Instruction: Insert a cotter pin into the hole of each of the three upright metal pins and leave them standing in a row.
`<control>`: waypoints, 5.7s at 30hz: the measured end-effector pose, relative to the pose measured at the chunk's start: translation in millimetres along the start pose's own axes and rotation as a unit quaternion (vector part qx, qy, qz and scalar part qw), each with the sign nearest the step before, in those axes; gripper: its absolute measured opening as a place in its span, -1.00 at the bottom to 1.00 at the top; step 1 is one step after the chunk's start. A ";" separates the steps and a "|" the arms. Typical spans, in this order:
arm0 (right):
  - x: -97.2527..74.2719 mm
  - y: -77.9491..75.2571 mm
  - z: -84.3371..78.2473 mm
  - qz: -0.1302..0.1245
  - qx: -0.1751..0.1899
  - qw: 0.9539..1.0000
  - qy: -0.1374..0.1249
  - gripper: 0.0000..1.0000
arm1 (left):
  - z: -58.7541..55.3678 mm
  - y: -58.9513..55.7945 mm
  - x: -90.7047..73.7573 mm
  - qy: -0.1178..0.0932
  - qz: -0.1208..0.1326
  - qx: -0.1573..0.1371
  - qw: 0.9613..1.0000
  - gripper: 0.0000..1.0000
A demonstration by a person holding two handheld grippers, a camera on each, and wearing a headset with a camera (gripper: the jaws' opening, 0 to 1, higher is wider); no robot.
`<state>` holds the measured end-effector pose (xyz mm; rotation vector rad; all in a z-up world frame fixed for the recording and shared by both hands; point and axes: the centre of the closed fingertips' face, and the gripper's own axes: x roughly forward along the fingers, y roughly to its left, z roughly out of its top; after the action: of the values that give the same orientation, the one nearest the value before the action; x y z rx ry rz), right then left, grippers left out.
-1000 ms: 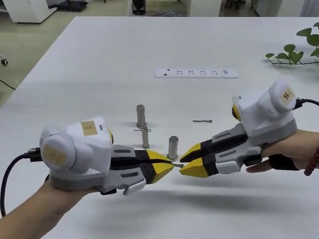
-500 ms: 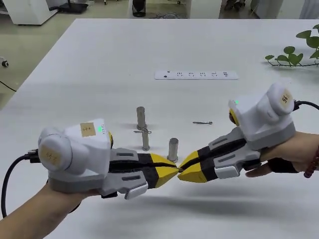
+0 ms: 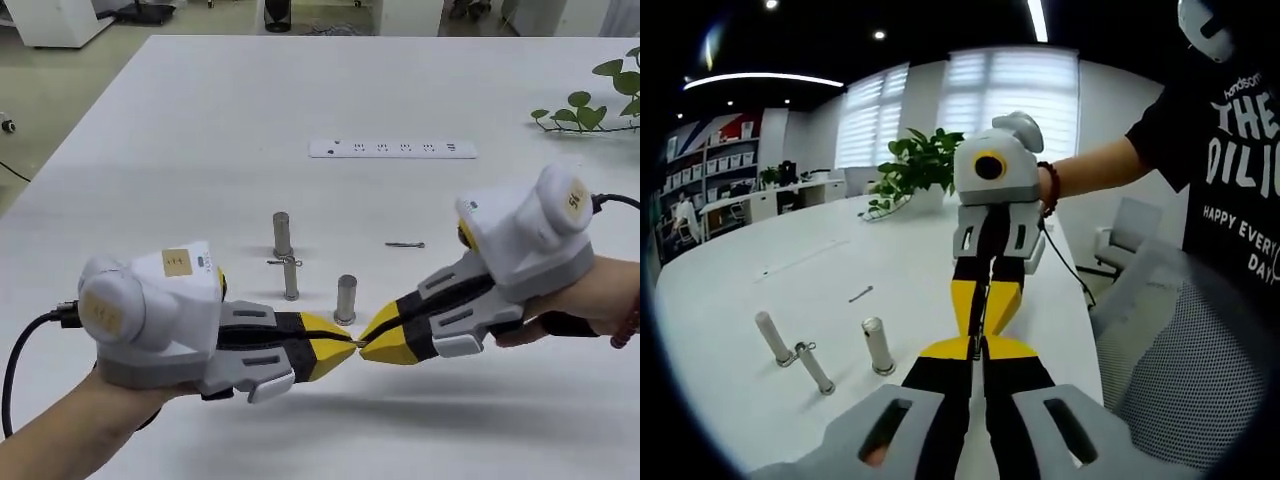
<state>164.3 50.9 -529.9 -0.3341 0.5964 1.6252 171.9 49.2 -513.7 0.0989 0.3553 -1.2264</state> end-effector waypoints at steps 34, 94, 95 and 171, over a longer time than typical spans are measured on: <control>-15.2 -40.2 -23.0 -0.070 -0.073 0.991 0.087 -1.00 | -12.0 42.1 3.3 0.006 0.147 -0.021 0.989 -0.44; -24.6 -96.4 -38.6 -0.082 -0.082 0.983 0.141 -1.00 | -46.5 103.4 56.0 0.036 0.255 -0.096 0.961 -0.78; -24.4 -96.5 -38.5 -0.082 -0.082 0.983 0.141 -1.00 | -46.5 103.4 56.0 0.036 0.255 -0.095 0.962 -0.79; -9.9 -98.5 -23.8 -0.119 -0.076 0.979 0.146 -1.00 | -46.4 102.5 58.4 0.027 0.244 -0.073 0.967 -0.80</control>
<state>259.5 34.9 -562.4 -0.7396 0.6276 1.4033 274.6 43.7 -587.9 0.0871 0.4370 -0.7088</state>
